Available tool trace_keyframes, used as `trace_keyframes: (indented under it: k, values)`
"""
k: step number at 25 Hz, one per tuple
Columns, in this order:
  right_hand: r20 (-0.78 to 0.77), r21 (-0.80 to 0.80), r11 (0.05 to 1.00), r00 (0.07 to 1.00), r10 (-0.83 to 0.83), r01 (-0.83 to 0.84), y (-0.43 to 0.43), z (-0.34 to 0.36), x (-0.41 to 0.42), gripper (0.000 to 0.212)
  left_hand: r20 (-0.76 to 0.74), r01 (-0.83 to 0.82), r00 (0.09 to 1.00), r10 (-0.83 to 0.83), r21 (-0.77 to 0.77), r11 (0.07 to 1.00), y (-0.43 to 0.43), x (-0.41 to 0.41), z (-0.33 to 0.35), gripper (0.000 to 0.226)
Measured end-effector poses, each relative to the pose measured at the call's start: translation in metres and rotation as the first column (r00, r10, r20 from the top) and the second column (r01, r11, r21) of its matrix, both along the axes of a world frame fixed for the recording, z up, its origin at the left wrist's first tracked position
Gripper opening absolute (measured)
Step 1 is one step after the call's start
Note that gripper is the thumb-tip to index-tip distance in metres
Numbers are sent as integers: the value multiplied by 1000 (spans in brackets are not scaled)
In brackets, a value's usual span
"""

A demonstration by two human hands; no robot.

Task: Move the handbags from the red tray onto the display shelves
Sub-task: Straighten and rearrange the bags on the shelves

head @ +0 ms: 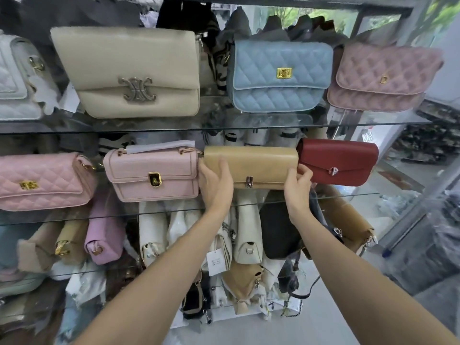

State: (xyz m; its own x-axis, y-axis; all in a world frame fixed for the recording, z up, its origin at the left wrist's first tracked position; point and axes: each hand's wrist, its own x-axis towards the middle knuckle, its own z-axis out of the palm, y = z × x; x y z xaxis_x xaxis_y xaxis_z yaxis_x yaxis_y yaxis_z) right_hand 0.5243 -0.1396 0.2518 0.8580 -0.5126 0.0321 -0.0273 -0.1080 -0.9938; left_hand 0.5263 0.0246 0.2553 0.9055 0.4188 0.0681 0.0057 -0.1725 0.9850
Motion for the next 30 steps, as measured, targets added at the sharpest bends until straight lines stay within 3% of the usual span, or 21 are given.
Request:
trace_keyframes:
  k: [7,13,22,30]
  values:
    - [-28,96,981,984,174,-170,-27,-2,18,54,-74,-241,969,234,-102,965,-34,20,8,73]
    - [-46,131,962,968,246,-238,-42,-5,31,65,-79,-339,940,332,-84,937,-30,27,-2,70]
    - [-123,116,953,948,293,-280,-55,-3,29,70,-76,-276,961,266,-193,942,-32,19,-12,52]
    - [-179,77,952,935,306,-297,-59,-3,28,68,-80,-145,988,131,-200,969,-17,27,-30,64]
